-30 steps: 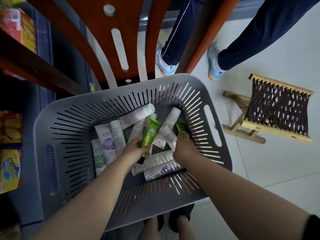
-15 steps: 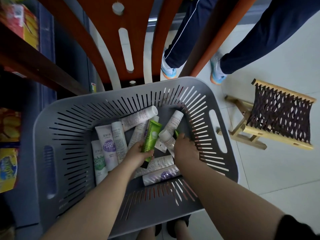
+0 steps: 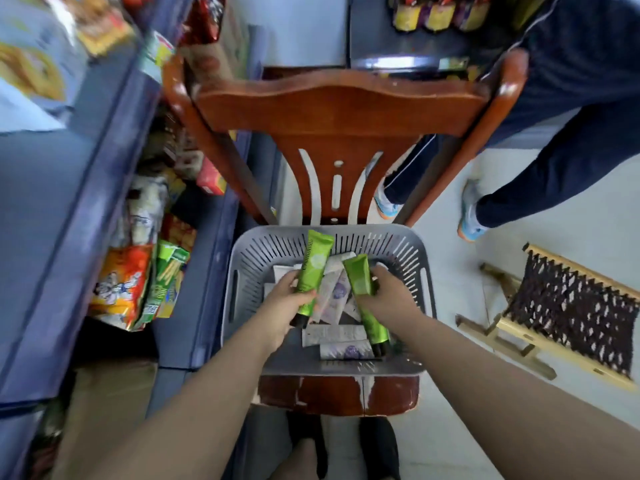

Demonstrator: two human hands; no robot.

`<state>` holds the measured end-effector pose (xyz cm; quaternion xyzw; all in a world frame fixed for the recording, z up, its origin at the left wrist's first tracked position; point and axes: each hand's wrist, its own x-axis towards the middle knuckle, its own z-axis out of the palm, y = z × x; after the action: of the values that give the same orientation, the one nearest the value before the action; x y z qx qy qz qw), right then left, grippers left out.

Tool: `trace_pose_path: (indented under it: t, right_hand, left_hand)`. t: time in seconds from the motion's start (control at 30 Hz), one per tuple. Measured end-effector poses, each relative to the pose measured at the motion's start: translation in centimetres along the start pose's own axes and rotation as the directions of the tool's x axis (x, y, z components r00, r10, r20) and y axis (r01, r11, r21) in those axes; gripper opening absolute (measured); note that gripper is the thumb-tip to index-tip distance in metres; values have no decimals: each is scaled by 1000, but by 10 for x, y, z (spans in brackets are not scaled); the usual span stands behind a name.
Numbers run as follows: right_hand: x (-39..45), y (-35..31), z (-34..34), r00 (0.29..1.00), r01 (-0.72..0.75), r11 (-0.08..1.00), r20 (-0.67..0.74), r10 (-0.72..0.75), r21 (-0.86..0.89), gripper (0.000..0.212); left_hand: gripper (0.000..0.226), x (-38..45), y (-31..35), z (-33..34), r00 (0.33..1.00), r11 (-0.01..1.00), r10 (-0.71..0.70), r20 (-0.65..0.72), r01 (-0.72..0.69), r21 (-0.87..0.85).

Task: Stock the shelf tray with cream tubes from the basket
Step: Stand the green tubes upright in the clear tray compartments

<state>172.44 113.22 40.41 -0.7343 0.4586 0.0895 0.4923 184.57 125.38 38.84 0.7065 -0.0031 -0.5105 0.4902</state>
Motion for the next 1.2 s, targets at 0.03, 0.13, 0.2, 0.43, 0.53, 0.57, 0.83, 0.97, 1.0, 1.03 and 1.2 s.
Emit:
trace_pose_path:
  t: [0.03, 0.13, 0.2, 0.43, 0.53, 0.57, 0.83, 0.97, 1.0, 1.03, 1.2]
  right_hand:
    - [-12, -12, -9, 999, 42, 999, 1, -43, 27, 29]
    - [-45, -45, -31, 987, 159, 981, -14, -159, 109, 33]
    - [-65, -66, -41, 974, 224, 961, -9, -226, 161, 28]
    - [-135, -154, -56, 853, 495, 833, 42, -520, 246, 20]
    - [-175, -197, -57, 775, 571, 750, 81, -626, 335, 14]
    - [-188, -211, -55, 747, 590, 719, 89, -659, 368, 16]
    - [-309, -317, -49, 449, 687, 478, 196, -872, 547, 16]
    - [-376, -362, -33, 296, 681, 360, 210, -932, 637, 18]
    - [-392, -372, -27, 259, 668, 339, 219, -941, 662, 18]
    - [-410, -379, -21, 223, 660, 319, 229, -948, 680, 18]
    - [-480, -402, 12, 67, 608, 250, 266, -962, 753, 17]
  left_hand:
    - [30, -17, 8, 0, 999, 999, 25, -29, -26, -36]
    - [24, -66, 28, -3, 981, 991, 116, -154, -126, -55]
    - [18, -98, 42, -5, 962, 978, 167, -214, -189, -87]
    - [11, -217, 93, -33, 877, 876, 338, -341, -425, -227]
    - [12, -271, 108, -51, 817, 831, 440, -374, -528, -177]
    - [13, -289, 114, -57, 787, 813, 470, -401, -562, -151]
    - [15, -449, 154, -107, 519, 675, 621, -588, -735, 63]
    - [18, -529, 161, -126, 351, 604, 644, -680, -779, 169]
    - [18, -549, 159, -132, 308, 587, 647, -698, -785, 198]
    - [19, -568, 157, -137, 271, 578, 650, -710, -783, 230]
    - [24, -648, 133, -160, 156, 592, 639, -754, -726, 351]
